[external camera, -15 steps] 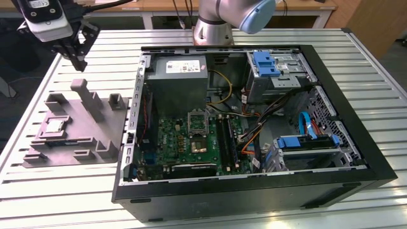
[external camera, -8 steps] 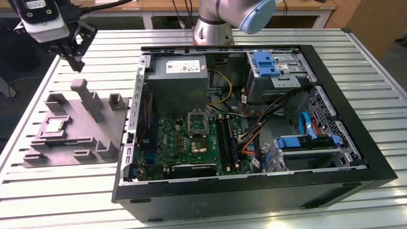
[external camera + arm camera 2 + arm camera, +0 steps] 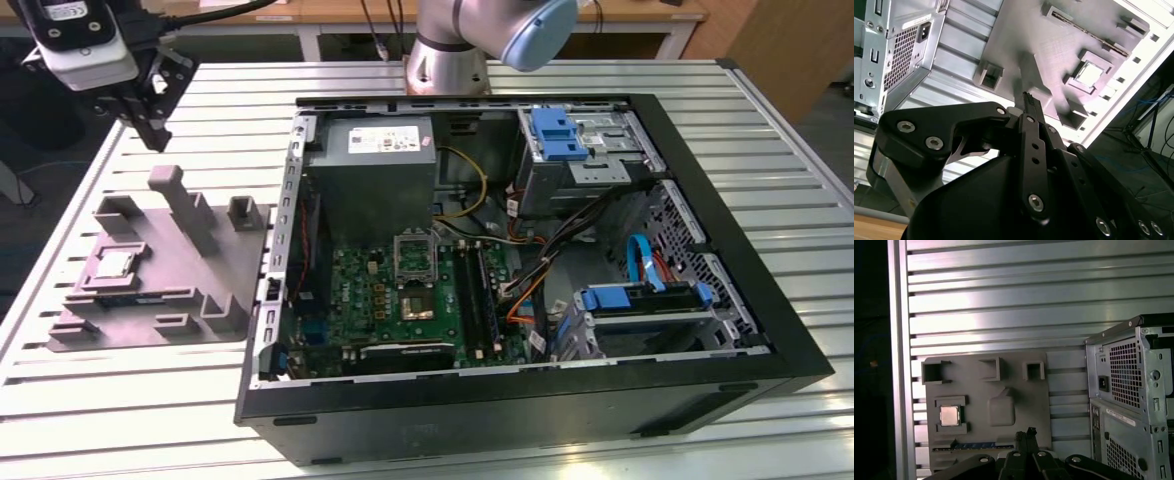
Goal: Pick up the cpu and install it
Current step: 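Reach for the cpu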
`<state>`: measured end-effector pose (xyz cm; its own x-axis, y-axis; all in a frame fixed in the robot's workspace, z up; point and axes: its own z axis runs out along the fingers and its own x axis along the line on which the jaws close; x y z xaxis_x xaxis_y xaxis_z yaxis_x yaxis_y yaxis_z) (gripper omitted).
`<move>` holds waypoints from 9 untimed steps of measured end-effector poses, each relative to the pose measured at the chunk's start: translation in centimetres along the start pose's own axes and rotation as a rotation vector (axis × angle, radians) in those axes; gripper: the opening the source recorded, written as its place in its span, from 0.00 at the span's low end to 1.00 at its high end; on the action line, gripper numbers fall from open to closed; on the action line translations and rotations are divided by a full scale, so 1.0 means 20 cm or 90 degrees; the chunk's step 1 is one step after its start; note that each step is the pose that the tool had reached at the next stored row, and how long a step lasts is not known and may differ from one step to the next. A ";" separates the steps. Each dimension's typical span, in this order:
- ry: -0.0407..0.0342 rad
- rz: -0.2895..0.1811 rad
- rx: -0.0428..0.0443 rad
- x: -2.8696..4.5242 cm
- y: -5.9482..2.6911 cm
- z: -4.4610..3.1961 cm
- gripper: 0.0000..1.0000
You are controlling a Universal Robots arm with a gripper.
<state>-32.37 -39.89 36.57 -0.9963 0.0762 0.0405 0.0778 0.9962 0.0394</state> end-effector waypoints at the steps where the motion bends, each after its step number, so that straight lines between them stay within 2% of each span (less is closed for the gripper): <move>1: 0.0005 0.000 0.0000 0.003 0.000 0.000 0.11; 9: 0.0038 0.000 0.0003 0.032 -0.003 0.006 0.11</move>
<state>-33.00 -39.89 36.48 -0.9960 0.0762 0.0464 0.0781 0.9962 0.0390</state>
